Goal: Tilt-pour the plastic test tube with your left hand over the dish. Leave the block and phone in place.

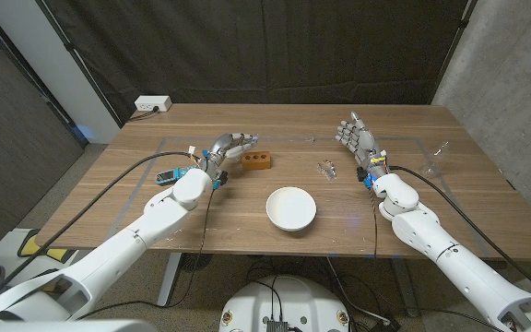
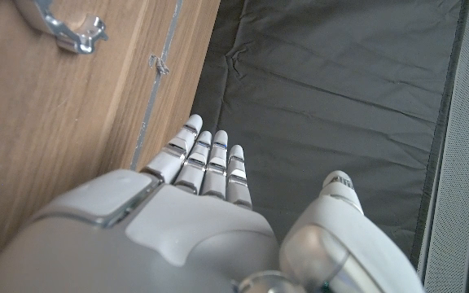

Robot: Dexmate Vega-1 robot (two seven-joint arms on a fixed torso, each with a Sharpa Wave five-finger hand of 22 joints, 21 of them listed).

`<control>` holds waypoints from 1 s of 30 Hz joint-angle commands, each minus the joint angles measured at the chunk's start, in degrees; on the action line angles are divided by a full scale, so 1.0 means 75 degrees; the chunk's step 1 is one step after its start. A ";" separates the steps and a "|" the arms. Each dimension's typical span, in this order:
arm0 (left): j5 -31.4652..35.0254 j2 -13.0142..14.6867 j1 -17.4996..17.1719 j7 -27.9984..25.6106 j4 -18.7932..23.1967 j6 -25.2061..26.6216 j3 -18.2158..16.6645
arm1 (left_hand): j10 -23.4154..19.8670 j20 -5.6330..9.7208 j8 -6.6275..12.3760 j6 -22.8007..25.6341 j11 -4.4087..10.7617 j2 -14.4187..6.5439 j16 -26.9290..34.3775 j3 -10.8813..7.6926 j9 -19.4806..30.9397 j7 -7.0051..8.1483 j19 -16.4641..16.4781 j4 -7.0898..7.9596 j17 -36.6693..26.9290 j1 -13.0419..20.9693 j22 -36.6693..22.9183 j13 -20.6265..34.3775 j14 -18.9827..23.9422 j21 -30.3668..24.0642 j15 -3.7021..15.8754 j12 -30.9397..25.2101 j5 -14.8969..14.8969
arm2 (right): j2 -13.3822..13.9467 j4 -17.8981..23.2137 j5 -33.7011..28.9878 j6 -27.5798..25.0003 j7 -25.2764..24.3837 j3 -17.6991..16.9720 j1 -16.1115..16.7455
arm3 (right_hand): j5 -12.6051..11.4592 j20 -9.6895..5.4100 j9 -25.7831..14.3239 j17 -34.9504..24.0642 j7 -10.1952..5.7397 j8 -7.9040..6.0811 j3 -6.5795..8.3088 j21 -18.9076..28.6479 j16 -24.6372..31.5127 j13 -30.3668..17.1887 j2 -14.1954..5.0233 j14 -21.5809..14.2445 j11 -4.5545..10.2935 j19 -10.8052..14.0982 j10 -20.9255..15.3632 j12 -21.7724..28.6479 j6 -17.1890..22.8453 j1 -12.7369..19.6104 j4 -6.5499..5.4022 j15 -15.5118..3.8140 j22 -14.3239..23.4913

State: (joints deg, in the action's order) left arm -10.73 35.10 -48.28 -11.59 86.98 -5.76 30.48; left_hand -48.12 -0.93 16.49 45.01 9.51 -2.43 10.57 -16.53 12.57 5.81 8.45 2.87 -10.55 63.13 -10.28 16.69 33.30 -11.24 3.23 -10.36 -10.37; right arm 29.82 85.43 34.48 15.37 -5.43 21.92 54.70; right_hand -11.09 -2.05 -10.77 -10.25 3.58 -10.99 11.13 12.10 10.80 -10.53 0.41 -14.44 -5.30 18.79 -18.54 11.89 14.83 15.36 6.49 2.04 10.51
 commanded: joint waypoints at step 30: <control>0.0107 0.0273 -0.0287 -0.0185 0.0797 0.0148 -0.0232 | 0.0175 0.0021 -0.0163 -0.0249 -0.0066 0.0028 0.0054 0.0119 -0.0047 -0.0132 -0.0073 0.0196 -0.0007 -0.0326 -0.0022 -0.0128 -0.0135 -0.0031 0.0417 -0.0070 -0.0005 | -0.0093 -0.0199 -0.0046 0.0314 0.0228 0.0022 -0.0166 | -0.0017 0.0009 -0.0017 -0.0035 -0.0037 -0.0036 -0.0014 -0.0034 -0.0013 -0.0025 -0.0087 -0.0061 -0.0003 0.0066 -0.0055 0.0041 0.0045 0.0033 -0.0006 -0.0025 0.0032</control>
State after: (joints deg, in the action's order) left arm -10.46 36.43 -49.37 -11.80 90.47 -4.97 29.54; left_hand -47.14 -0.83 15.59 43.28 9.12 -2.35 10.87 -15.67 12.24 4.70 7.74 4.04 -10.54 60.66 -10.27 15.68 32.60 -11.24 3.17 -10.63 -10.38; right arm 29.47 85.00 33.99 16.89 -4.86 22.01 54.35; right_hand -11.08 -2.05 -10.77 -10.25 3.58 -10.99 11.14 11.87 10.80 -10.53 0.18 -14.44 -5.30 18.79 -18.54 11.89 14.83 15.59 6.48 2.04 10.51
